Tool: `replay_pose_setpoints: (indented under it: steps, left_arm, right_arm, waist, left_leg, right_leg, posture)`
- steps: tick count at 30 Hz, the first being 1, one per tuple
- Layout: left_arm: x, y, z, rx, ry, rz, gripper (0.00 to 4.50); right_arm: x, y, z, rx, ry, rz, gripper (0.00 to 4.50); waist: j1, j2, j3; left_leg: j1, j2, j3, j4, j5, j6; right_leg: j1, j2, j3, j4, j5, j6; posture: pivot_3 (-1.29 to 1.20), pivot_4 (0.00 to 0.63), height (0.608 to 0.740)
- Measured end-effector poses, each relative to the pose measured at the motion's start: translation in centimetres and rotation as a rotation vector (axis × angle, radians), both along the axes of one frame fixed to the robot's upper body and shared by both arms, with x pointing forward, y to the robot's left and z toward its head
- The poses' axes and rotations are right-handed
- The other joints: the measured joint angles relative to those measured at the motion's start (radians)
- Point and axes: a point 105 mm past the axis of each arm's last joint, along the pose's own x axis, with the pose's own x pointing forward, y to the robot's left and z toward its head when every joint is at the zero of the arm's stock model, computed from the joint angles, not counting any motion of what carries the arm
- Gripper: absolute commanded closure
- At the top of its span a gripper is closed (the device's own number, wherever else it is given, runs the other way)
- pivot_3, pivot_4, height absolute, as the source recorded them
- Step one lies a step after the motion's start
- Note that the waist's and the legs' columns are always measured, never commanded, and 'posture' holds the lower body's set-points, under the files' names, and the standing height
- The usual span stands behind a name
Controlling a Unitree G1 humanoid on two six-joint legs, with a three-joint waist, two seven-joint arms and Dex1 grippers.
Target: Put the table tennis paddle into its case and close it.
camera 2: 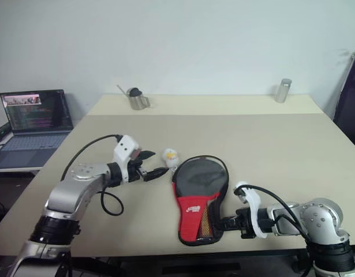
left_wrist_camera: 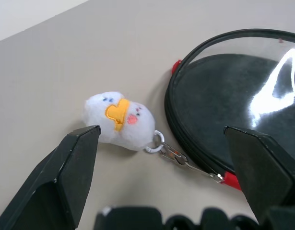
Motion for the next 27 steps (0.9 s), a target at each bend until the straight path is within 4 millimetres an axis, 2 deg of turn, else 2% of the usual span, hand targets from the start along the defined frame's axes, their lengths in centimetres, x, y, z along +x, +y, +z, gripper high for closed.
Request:
replay_pose_setpoints:
  steps: [1, 4, 9, 15, 18, 21, 24, 26, 27]
  left_arm:
    - [0.0, -0.1, 0.0, 0.000, 0.000, -0.001, 0.00]
    - [0.1, -0.3, 0.1, 0.002, -0.007, -0.011, 0.00]
    - [0.4, -0.2, -0.3, 0.000, 0.003, -0.004, 0.00]
    - [0.9, -0.7, 0.2, -0.015, -0.026, -0.011, 0.00]
    - [1.4, -0.4, 0.3, -0.034, -0.034, 0.021, 0.00]
    - [2.1, 0.1, 0.5, -0.067, -0.038, 0.073, 0.00]
    - [3.1, 0.3, 1.4, -0.111, -0.055, 0.128, 0.00]
    - [3.9, 0.0, 2.0, -0.139, -0.058, 0.154, 0.00]
    - [4.2, -0.3, 2.3, -0.153, -0.052, 0.163, 0.00]
  right_arm:
    - [0.0, 0.0, 0.0, -0.001, 0.000, 0.000, 4.46]
    - [0.0, 0.1, 0.2, 0.002, -0.006, 0.005, 3.77]
    - [0.1, 0.0, 1.0, -0.002, -0.041, 0.030, 2.11]
    - [-0.7, -1.0, 2.5, -0.005, -0.093, 0.096, 0.02]
    - [-1.3, -3.5, 4.5, -0.022, -0.182, 0.142, 0.02]
    - [-0.6, -4.2, 7.1, 0.017, -0.342, 0.196, 0.02]
    - [2.6, -3.2, 9.9, -0.002, -0.605, 0.189, 0.02]
    - [5.7, -1.5, 9.8, -0.071, -0.752, 0.134, 0.02]
    - [6.9, -0.5, 9.0, -0.117, -0.796, 0.123, 0.02]
  waist:
    - [0.000, 0.000, 0.000]
    - [0.000, 0.000, 0.000]
    - [0.002, 0.000, 0.000]
    - [0.004, 0.000, 0.000]
    - [0.010, -0.001, 0.000]
    - [0.008, -0.002, 0.001]
    - [0.001, -0.003, 0.001]
    - [0.000, -0.004, 0.000]
    - [0.001, -0.004, 0.000]
  left_leg:
    - [0.000, 0.000, 0.000, 0.000, 0.000, 0.000]
    - [0.000, 0.000, 0.000, 0.000, 0.000, 0.000]
    - [0.000, 0.000, 0.000, 0.000, 0.000, 0.000]
    - [0.000, -0.001, 0.000, 0.000, 0.000, 0.000]
    - [0.001, -0.001, -0.001, 0.001, 0.000, 0.001]
    - [0.003, 0.000, 0.000, 0.001, 0.000, 0.002]
    - [0.005, 0.000, 0.001, 0.001, 0.000, 0.001]
    - [0.010, 0.000, -0.001, 0.000, 0.000, 0.001]
    - [0.011, 0.000, -0.002, 0.000, 0.001, 0.000]
  right_leg:
    - [0.000, 0.000, 0.000, 0.000, 0.000, 0.000]
    - [0.000, 0.000, 0.000, 0.000, 0.000, 0.000]
    - [0.000, 0.000, -0.001, 0.000, 0.000, 0.000]
    - [0.000, 0.000, -0.002, 0.000, 0.000, 0.000]
    - [0.003, 0.000, -0.005, -0.002, -0.001, 0.001]
    - [0.004, 0.000, -0.004, -0.001, 0.000, 0.001]
    - [0.006, 0.000, -0.004, 0.000, 0.000, 0.002]
    - [0.011, 0.000, -0.003, 0.001, 0.000, 0.002]
    - [0.013, 0.000, -0.003, 0.000, 0.000, 0.002]
  posture:
    - [0.00, 0.150, 0.740]
    - [0.00, 0.150, 0.740]
    - [0.00, 0.150, 0.740]
    - [0.00, 0.150, 0.740]
    - [0.00, 0.150, 0.740]
    - [0.00, 0.150, 0.740]
    - [0.00, 0.150, 0.740]
    - [0.00, 0.150, 0.740]
    - [0.00, 0.150, 0.740]
